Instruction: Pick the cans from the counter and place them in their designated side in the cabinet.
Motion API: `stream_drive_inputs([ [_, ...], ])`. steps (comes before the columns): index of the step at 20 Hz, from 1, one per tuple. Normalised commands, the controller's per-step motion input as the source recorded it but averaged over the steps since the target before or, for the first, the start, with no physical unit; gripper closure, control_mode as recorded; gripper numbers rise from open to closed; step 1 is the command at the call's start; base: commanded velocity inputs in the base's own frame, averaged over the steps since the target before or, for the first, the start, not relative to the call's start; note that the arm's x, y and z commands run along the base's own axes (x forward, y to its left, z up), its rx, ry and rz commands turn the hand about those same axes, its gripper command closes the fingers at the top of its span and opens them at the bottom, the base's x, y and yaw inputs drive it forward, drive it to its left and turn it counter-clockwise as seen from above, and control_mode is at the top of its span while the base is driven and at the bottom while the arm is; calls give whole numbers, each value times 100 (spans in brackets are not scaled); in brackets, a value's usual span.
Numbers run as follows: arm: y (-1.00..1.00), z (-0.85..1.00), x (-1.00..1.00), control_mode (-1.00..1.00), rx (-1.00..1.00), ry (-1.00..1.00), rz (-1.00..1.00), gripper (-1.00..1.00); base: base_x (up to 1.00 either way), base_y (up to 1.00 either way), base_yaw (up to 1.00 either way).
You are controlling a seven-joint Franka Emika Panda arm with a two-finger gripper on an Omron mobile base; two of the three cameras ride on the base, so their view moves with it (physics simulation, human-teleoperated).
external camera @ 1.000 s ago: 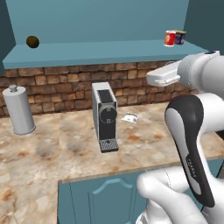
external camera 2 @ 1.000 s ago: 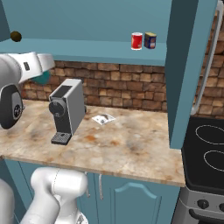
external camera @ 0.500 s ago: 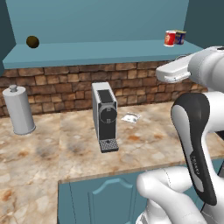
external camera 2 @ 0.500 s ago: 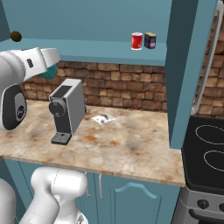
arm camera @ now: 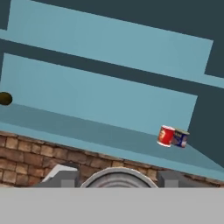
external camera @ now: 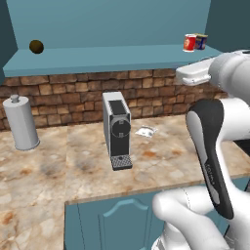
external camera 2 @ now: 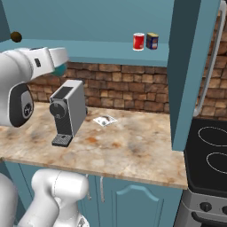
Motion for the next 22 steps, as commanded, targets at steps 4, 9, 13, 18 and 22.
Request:
stream_drive_inputs([
  [4, -20, 21, 18, -100, 10, 9, -1, 100, 0, 0, 0],
  [9, -19, 4, 17, -100, 6, 7, 0, 100, 0, 0, 0],
  [13, -13, -5, 26, -100, 1, 0, 1, 100, 0, 0, 0],
  [18, -11, -8, 32, -100, 0, 0, 1, 100, 0, 0, 0],
  [22, -13, -1, 31, -100, 0, 0, 0, 100, 0, 0, 0],
])
